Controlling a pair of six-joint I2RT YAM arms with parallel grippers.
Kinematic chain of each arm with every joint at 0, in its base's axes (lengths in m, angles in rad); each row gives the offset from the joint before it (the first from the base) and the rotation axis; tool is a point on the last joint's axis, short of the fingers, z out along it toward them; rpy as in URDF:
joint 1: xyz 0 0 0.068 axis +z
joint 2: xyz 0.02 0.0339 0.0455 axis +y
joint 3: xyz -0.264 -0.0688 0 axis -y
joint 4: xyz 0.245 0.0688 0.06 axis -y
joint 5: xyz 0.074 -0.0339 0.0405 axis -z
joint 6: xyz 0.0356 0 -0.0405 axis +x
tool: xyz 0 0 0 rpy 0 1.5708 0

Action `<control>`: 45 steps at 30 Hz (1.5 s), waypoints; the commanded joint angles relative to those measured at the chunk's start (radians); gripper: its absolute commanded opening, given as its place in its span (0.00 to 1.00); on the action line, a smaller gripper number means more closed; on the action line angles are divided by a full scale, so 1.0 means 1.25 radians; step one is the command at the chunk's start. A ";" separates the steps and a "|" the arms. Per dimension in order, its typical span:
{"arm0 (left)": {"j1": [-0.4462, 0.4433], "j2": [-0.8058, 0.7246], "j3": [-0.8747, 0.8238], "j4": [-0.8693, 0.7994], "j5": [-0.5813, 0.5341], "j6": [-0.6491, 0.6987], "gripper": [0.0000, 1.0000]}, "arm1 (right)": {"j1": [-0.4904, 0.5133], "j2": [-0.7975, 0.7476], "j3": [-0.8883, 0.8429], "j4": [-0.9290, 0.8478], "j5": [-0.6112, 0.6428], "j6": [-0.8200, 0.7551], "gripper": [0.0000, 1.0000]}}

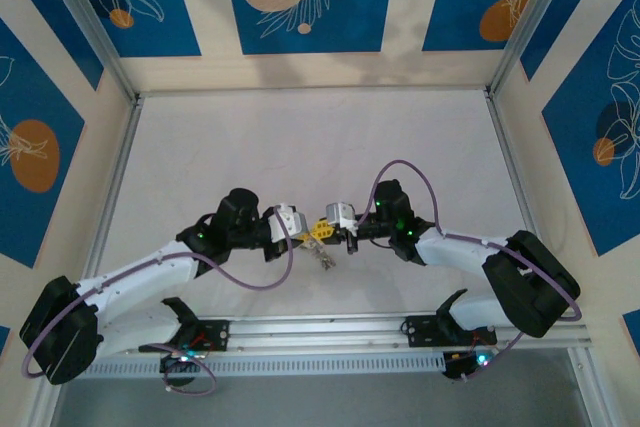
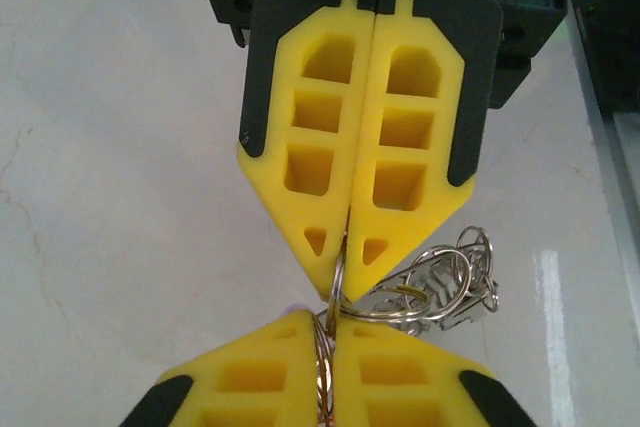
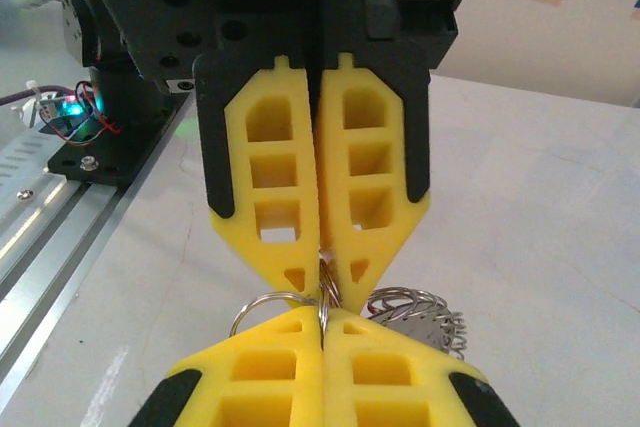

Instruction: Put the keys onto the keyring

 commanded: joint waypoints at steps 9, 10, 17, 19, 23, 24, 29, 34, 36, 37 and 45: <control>-0.010 0.009 0.053 -0.029 -0.007 0.049 0.00 | 0.008 -0.031 -0.001 -0.050 0.036 -0.049 0.11; -0.011 0.011 0.058 -0.039 -0.011 0.051 0.00 | 0.003 -0.036 0.000 -0.056 0.037 -0.052 0.13; -0.010 0.016 0.063 -0.054 -0.025 0.057 0.00 | -0.032 -0.076 -0.003 -0.096 0.021 -0.071 0.26; -0.011 0.017 0.061 -0.053 -0.025 0.058 0.00 | -0.039 -0.087 0.003 -0.124 0.018 -0.085 0.28; -0.010 0.018 0.066 -0.059 -0.028 0.060 0.00 | -0.047 -0.090 0.029 -0.194 0.014 -0.108 0.30; -0.011 0.018 0.067 -0.062 -0.029 0.060 0.00 | -0.047 -0.085 0.041 -0.217 0.009 -0.113 0.31; -0.011 0.021 0.079 -0.079 -0.029 0.067 0.00 | -0.039 -0.054 0.080 -0.276 0.003 -0.099 0.36; -0.011 0.027 0.084 -0.087 -0.030 0.063 0.00 | -0.013 -0.044 0.113 -0.340 0.027 -0.100 0.35; -0.011 0.026 0.084 -0.087 -0.031 0.060 0.00 | -0.009 -0.043 0.116 -0.348 0.029 -0.092 0.35; -0.011 0.025 0.084 -0.087 -0.032 0.060 0.00 | -0.009 -0.046 0.116 -0.351 0.028 -0.087 0.35; -0.011 0.019 0.080 -0.086 -0.036 0.055 0.00 | 0.006 -0.030 0.131 -0.361 0.060 -0.044 0.31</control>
